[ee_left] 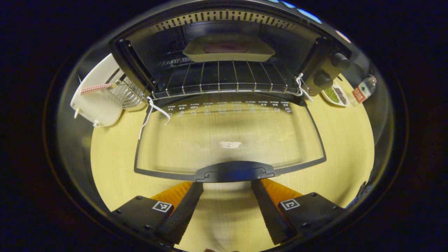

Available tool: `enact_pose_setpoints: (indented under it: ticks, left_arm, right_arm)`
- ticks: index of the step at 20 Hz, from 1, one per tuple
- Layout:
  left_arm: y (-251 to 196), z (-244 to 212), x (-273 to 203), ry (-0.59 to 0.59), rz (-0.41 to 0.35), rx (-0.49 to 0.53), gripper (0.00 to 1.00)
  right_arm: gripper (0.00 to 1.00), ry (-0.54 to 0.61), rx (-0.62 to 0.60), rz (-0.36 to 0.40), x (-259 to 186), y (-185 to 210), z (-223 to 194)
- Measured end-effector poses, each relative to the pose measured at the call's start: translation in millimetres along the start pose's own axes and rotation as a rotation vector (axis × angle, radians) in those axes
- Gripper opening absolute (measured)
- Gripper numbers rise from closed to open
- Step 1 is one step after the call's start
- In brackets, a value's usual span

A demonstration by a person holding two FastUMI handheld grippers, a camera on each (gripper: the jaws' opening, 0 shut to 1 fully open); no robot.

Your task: Open the electric oven with the left hand, put the food in, and close the electric oven.

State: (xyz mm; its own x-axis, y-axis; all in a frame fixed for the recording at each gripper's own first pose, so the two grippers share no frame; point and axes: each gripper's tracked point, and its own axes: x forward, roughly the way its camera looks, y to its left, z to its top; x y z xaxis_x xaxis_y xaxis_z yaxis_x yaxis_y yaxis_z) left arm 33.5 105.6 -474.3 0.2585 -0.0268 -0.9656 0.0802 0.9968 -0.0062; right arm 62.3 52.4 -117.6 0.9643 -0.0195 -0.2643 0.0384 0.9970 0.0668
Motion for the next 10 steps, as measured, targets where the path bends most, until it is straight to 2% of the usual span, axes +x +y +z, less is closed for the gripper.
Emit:
enact_pose_setpoints:
  ticks: [3, 4, 5, 6, 9, 10]
  left_arm:
    - [-0.1, 2.6, -14.1, -0.047, 0.003, 0.008, 0.96]
    - [0.0, 3.4, -21.1, -0.061, 0.005, 0.014, 0.99]
    - [-1.0, 5.5, -28.1, -0.074, 0.005, 0.014, 0.96]
    - [-1.3, 7.8, -35.4, -0.087, 0.004, 0.013, 0.99]
    - [0.9, 16.4, -46.9, -0.143, 0.025, 0.007, 0.96]
    - [1.2, 19.7, -51.3, -0.160, 0.032, 0.005, 1.00]
  right_arm:
    - [0.88, -0.019, -0.025, 0.014, -0.8, 5.6, 6.1]
    - [0.88, -0.017, -0.028, 0.019, -0.4, 6.6, 5.2]
    - [0.88, -0.013, -0.026, 0.024, -1.2, 8.3, 4.0]
    - [0.88, -0.008, -0.020, 0.029, -1.5, 8.7, 1.9]
    - [0.88, 0.018, 0.010, 0.052, -4.0, 16.1, -2.1]
    - [0.88, 0.019, 0.008, 0.059, -4.8, 17.3, -2.9]
